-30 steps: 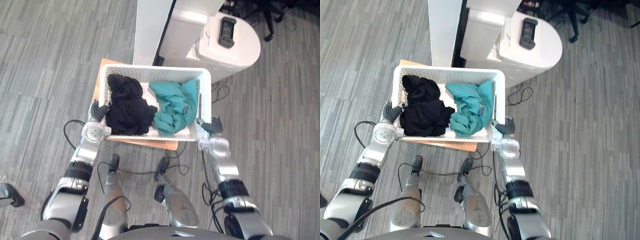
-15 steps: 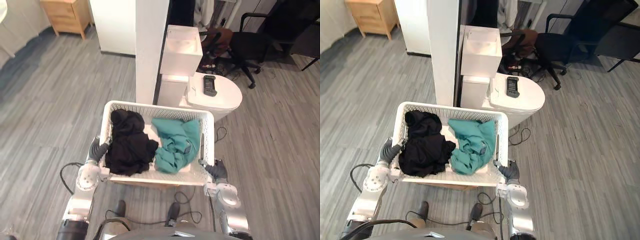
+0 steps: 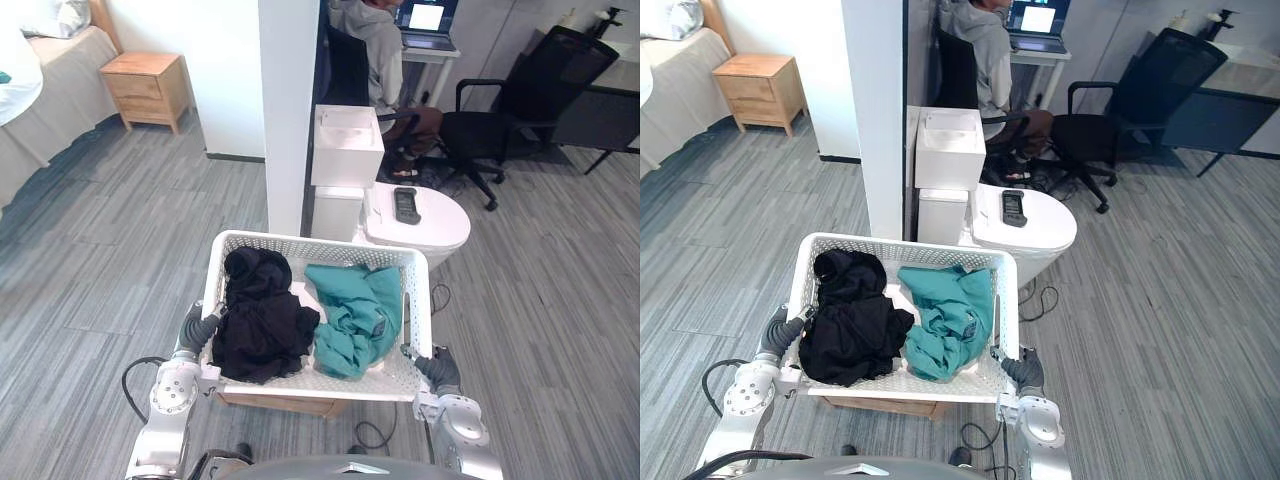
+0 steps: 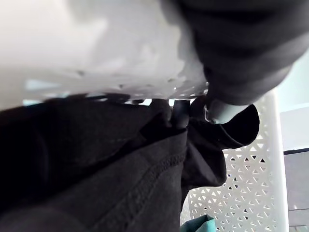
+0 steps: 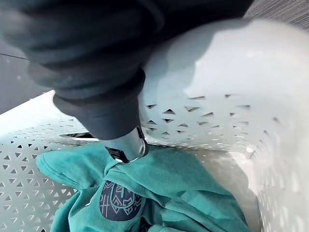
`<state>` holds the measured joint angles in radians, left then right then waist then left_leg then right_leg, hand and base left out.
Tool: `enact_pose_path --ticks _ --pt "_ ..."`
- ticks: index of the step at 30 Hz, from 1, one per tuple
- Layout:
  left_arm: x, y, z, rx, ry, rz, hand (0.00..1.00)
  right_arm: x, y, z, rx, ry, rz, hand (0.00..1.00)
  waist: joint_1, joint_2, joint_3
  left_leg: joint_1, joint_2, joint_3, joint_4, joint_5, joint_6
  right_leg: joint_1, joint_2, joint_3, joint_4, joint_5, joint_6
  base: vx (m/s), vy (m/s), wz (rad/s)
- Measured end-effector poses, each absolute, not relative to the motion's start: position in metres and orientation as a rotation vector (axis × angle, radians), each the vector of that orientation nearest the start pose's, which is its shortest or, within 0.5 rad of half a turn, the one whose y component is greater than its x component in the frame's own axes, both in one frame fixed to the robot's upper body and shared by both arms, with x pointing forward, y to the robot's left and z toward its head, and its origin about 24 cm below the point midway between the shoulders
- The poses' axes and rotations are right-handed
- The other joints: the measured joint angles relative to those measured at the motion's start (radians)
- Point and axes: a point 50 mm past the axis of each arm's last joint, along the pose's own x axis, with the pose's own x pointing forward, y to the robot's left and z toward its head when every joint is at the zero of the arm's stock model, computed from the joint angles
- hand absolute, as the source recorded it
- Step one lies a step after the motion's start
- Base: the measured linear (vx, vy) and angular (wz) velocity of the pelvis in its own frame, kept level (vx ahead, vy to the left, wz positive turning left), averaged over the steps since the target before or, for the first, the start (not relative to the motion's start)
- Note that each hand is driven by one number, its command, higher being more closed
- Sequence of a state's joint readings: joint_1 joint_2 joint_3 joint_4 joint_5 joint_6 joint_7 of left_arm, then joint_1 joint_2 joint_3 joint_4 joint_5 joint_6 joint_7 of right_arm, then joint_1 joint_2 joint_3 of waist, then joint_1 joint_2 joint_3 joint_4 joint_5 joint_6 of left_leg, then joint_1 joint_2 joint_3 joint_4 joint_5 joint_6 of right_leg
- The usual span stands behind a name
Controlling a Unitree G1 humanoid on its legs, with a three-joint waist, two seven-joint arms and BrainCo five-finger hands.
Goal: Pick up the laundry basket with both hands and put the clothes into the washing machine.
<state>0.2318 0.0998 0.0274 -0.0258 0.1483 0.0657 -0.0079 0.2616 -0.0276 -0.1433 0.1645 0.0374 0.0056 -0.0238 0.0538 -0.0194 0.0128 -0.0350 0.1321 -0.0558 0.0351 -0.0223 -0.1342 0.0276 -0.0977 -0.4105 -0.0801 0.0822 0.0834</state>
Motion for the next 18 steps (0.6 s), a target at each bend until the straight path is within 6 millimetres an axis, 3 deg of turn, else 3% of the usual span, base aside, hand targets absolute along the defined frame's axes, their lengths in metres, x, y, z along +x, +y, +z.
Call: enact_pose_path --ticks 2,4,7,9,10,12,13,15,17,18 --pt "0.200 0.185 -0.008 0.224 0.272 0.052 1.00 0.176 -0.211 -0.045 -0.020 0.407 -0.241 1.00 0.006 0.040 0.022 -0.073 0.016 -0.046 0.203 -0.093 -0.006 0.032 0.021 -0.040 0.028 -0.018 -0.012 -0.03 -0.009 0.38" --pt "0.200 0.179 -0.011 0.196 0.281 0.047 1.00 0.181 -0.216 -0.042 -0.043 0.394 -0.236 1.00 -0.002 0.071 0.027 -0.101 0.026 -0.061 0.284 -0.104 -0.006 0.038 0.039 -0.041 0.065 -0.030 -0.031 -0.03 0.013 0.47" --pt "0.201 0.181 -0.011 0.179 0.280 0.065 1.00 0.197 -0.216 -0.036 -0.050 0.357 -0.224 1.00 0.011 0.075 0.036 -0.129 0.031 -0.099 0.345 -0.109 -0.021 0.005 0.026 -0.035 0.102 -0.053 -0.068 -0.09 0.048 0.21" --pt "0.199 0.181 -0.014 0.169 0.294 0.078 1.00 0.202 -0.215 -0.036 -0.049 0.356 -0.223 1.00 0.035 0.090 0.043 -0.134 0.058 -0.101 0.557 -0.200 -0.024 0.010 0.035 -0.041 0.103 -0.028 -0.079 -0.13 0.049 -0.39" --pt "0.198 0.181 -0.016 0.168 0.301 0.076 1.00 0.200 -0.215 -0.037 -0.049 0.361 -0.223 1.00 0.022 0.103 0.037 -0.108 0.072 -0.103 0.587 -0.219 -0.021 0.013 0.035 -0.036 0.100 -0.025 -0.074 -0.16 0.117 -0.31" --pt "0.199 0.180 -0.015 0.168 0.295 0.073 1.00 0.200 -0.215 -0.037 -0.048 0.362 -0.227 1.00 -0.006 0.120 0.025 -0.069 0.074 -0.102 0.484 -0.273 -0.029 0.002 0.037 -0.020 0.080 -0.015 -0.047 -0.17 0.223 -0.05" --pt "0.202 0.181 -0.013 0.175 0.286 0.069 1.00 0.200 -0.214 -0.039 -0.040 0.370 -0.227 1.00 -0.013 0.118 0.021 -0.048 0.068 -0.080 0.412 -0.299 -0.017 -0.015 0.027 0.003 0.070 -0.005 -0.028 -0.13 0.186 -0.25" --pt "0.201 0.188 -0.012 0.212 0.287 0.070 1.00 0.197 -0.207 -0.046 -0.018 0.398 -0.222 1.00 -0.004 0.069 0.023 -0.050 0.036 -0.036 0.380 -0.282 -0.007 -0.046 -0.002 0.058 0.070 -0.005 -0.027 -0.18 0.172 -0.42" --pt "0.201 0.190 -0.011 0.227 0.287 0.062 1.00 0.192 -0.204 -0.050 -0.002 0.416 -0.226 1.00 -0.015 0.032 0.026 -0.056 0.003 -0.028 0.369 -0.264 0.010 -0.068 -0.028 0.097 0.081 -0.002 -0.017 -0.16 0.128 -0.10" --pt "0.201 0.188 -0.012 0.231 0.288 0.048 1.00 0.186 -0.205 -0.053 -0.001 0.434 -0.233 1.00 -0.022 0.025 0.027 -0.060 -0.023 -0.025 0.360 -0.252 0.021 -0.083 -0.051 0.110 0.088 0.004 0.000 -0.08 0.094 0.05"
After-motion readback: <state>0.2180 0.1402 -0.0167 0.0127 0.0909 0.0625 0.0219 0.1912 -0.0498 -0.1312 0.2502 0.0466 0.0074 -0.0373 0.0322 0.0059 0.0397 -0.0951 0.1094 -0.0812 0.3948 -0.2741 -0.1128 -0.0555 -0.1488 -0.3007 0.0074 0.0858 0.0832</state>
